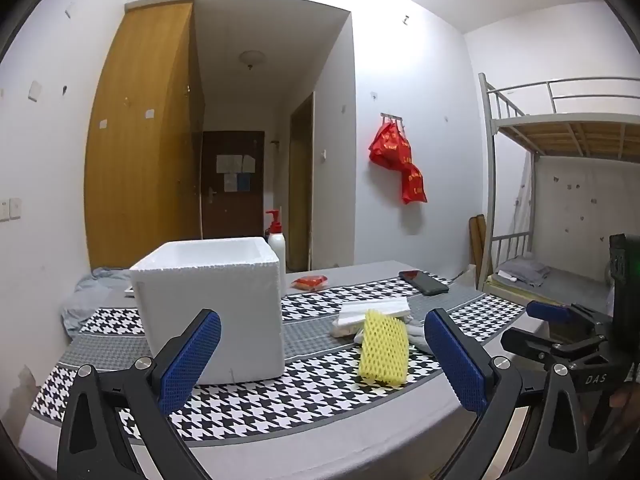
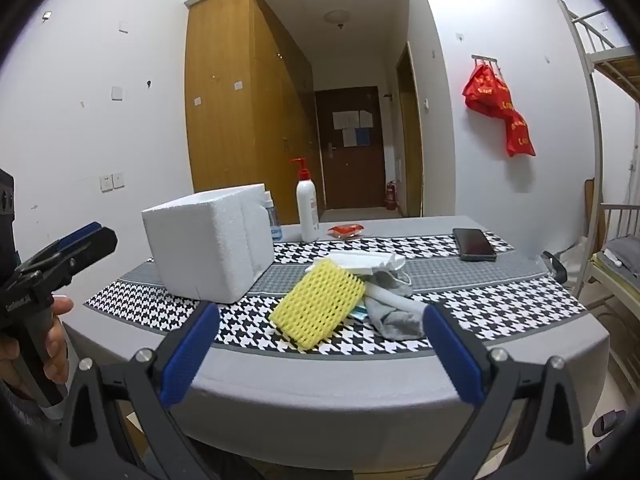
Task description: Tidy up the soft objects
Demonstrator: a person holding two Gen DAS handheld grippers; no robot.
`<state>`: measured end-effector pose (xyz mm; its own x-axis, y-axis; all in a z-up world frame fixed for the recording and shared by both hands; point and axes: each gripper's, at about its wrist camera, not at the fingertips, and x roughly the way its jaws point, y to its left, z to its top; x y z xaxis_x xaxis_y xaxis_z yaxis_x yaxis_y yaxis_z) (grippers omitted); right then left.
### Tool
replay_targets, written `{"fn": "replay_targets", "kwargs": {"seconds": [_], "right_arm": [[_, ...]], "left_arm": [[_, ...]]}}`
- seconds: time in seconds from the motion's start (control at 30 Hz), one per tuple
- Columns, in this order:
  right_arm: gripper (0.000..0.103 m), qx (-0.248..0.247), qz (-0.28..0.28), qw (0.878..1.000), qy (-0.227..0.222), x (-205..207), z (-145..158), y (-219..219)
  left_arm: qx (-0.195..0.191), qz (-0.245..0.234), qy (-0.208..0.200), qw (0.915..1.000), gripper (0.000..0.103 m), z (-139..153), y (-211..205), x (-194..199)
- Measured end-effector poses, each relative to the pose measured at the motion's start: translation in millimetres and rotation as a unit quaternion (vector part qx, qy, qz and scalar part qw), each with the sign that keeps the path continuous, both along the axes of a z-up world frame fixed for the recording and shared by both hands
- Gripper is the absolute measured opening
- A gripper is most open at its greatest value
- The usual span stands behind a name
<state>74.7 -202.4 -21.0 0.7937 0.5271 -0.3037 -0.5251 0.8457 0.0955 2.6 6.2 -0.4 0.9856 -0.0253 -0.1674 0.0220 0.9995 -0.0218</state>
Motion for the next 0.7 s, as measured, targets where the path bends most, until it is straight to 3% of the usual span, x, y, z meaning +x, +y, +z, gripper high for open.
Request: {"fn": "replay_targets", "kwargs": {"seconds": [0.7], "right_arm": [[0.103,0.003,0.0,1.0,-0.008,-3.5,1.4,-0.6]], "left_arm": [[-0.001,0.008,-0.001,1.0,0.102,-2.5,-2.1,-1.4]]}}
